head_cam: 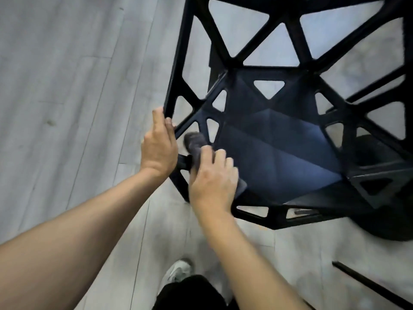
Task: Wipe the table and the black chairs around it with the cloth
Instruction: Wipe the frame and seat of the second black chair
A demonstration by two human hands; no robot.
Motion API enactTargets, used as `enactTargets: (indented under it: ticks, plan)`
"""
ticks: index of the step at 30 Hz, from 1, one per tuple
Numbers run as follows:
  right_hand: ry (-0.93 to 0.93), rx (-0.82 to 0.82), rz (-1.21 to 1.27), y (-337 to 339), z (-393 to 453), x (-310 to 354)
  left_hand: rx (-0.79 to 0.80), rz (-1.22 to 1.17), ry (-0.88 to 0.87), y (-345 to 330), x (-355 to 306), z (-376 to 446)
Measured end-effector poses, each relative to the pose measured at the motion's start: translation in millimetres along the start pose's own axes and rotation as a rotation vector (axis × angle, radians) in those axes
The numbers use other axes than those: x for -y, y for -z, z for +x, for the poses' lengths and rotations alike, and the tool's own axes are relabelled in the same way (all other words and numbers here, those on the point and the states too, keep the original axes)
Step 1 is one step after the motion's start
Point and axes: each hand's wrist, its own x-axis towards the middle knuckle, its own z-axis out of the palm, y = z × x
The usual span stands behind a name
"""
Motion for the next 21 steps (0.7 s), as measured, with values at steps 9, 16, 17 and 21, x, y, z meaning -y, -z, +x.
enactTargets:
  ticks: [9,16,17,21]
  plan:
    - [0.089,0.021,-0.229,37.8,-32.1,-95.0,0.128,-0.026,0.154,25.8,-16.7,-25.4]
    - [-0.305,0.089,-0.285,77.7,-33.2,-193.4,0.212,-0.008,0.247,51.9,-16.1,-80.4]
    - [-0.327,0.114,-0.272,81.2,-32.2,-193.3,0.235,0.005,0.267,54.0,-15.3,-81.1]
    - [-0.453,0.235,-0.128,99.9,-21.0,-175.0,0.329,0.117,0.304,68.1,-17.4,-72.9]
